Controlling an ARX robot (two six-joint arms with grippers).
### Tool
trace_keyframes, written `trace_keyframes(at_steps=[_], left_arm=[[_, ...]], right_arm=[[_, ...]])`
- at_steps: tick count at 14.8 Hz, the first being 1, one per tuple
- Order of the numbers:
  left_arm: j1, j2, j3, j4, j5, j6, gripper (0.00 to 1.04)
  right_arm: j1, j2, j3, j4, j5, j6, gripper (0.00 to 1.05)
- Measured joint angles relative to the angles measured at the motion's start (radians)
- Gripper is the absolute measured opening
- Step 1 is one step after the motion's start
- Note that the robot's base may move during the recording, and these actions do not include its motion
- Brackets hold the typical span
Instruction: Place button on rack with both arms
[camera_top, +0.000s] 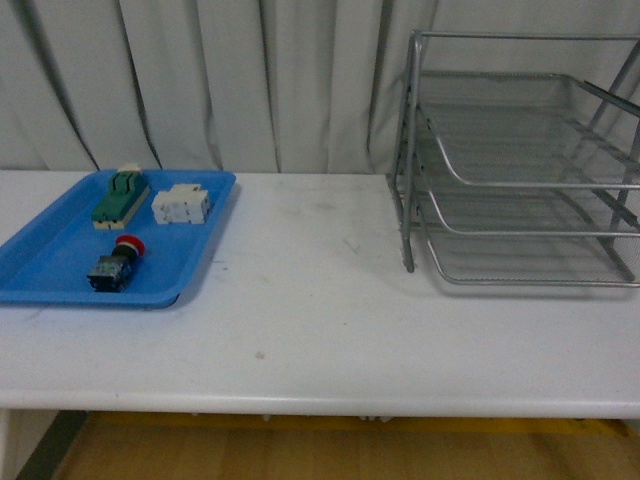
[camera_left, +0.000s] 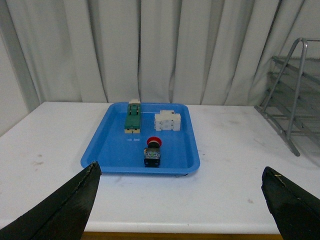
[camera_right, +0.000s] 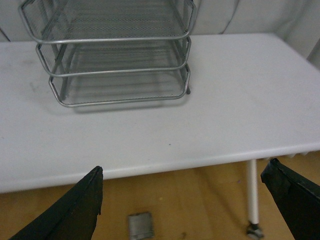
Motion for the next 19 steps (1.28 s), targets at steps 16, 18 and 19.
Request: trace_keyframes(at_steps=[16, 18, 19], left_arm=[[0.000, 0.000, 0.000, 0.000, 0.000, 0.000, 0.98], [0.000, 0.000, 0.000, 0.000, 0.000, 0.000, 0.98], [0.000, 0.000, 0.000, 0.001, 0.000, 0.000, 0.98]], right_arm=[[-0.119, 1.569, 0.608, 0.946, -0.250, 1.059, 0.98], [-0.093, 1.616, 0.697, 0.909, -0.249, 1.090, 0.98], [-0.082, 1.644, 0.739, 0.901, -0.249, 1.104, 0.98]])
